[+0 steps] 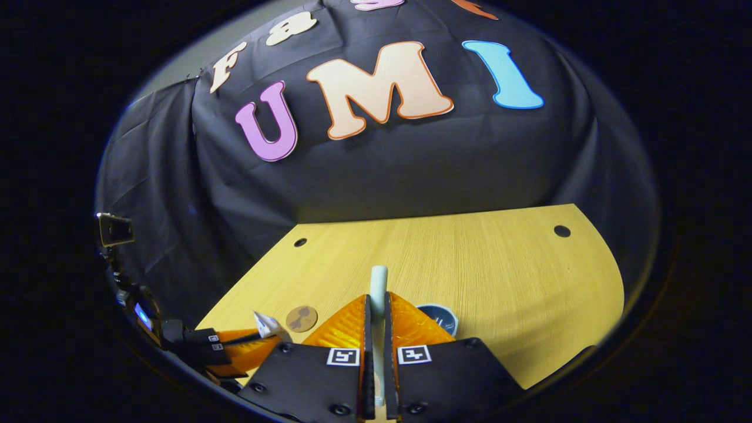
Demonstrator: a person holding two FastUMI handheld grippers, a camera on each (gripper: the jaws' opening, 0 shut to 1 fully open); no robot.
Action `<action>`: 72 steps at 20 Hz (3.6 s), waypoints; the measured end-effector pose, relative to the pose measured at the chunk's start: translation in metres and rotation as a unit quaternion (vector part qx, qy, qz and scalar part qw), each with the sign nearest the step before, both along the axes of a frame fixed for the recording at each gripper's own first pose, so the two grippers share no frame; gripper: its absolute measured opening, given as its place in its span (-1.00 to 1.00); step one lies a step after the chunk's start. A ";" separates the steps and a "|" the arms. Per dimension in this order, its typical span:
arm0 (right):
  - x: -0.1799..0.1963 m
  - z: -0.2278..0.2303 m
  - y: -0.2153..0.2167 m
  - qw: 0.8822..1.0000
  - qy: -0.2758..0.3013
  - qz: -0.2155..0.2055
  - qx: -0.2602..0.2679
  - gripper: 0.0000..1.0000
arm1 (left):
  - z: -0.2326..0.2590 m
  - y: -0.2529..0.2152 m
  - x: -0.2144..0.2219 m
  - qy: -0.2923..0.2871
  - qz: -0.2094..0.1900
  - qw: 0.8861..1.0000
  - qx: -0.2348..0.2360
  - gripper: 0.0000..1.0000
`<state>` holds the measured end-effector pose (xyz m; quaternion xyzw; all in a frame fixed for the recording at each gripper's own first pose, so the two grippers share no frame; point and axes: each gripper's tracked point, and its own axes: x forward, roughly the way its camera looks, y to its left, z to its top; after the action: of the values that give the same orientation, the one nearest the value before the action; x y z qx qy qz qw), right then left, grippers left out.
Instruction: Put the toothbrush and toothpaste on the desktop into the cup, then pick up the cup and place it on the coaster on the desktop.
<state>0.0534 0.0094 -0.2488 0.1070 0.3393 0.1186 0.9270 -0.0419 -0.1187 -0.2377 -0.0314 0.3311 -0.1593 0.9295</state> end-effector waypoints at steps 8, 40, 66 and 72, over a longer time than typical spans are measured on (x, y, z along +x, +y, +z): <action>0.057 0.008 -0.020 0.996 -0.074 -0.038 0.017 -0.82 | 0.026 -0.008 0.009 -0.010 0.006 1.000 -0.008 -1.00; -0.051 -0.053 -0.128 0.994 -0.004 -0.076 -0.073 0.97 | 0.062 -0.112 0.093 -0.054 -0.030 0.994 -0.089 -1.00; -0.065 -0.049 -0.102 0.996 0.086 0.003 -0.040 0.92 | 0.028 -0.073 0.059 -0.077 0.072 0.994 -0.025 0.90; -0.075 -0.070 -0.070 0.977 0.205 0.037 -0.032 0.97 | 0.026 0.002 0.047 -0.087 0.104 0.990 0.026 0.90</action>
<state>-0.0220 -0.0606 -0.3184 0.0869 0.5298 0.1173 0.8355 0.0047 -0.1171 -0.2115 -0.0280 0.2477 -0.0553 0.9669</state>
